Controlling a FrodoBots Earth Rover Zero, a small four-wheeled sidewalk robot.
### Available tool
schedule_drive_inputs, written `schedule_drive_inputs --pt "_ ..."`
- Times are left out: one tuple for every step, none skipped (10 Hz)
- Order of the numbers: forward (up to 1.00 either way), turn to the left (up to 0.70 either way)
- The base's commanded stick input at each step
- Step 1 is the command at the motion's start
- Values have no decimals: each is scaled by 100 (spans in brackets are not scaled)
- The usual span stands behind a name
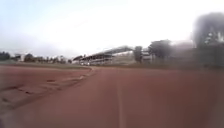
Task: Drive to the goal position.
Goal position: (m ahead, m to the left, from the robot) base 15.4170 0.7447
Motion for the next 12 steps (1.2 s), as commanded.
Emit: schedule_drive_inputs --pt "70 0" --pt "70 0" --pt "70 0" --pt "70 0" --pt "70 0" --pt "70 0" --pt "70 0" --pt "70 0" --pt "70 0" --pt "70 0" --pt "70 0" --pt "70 0"
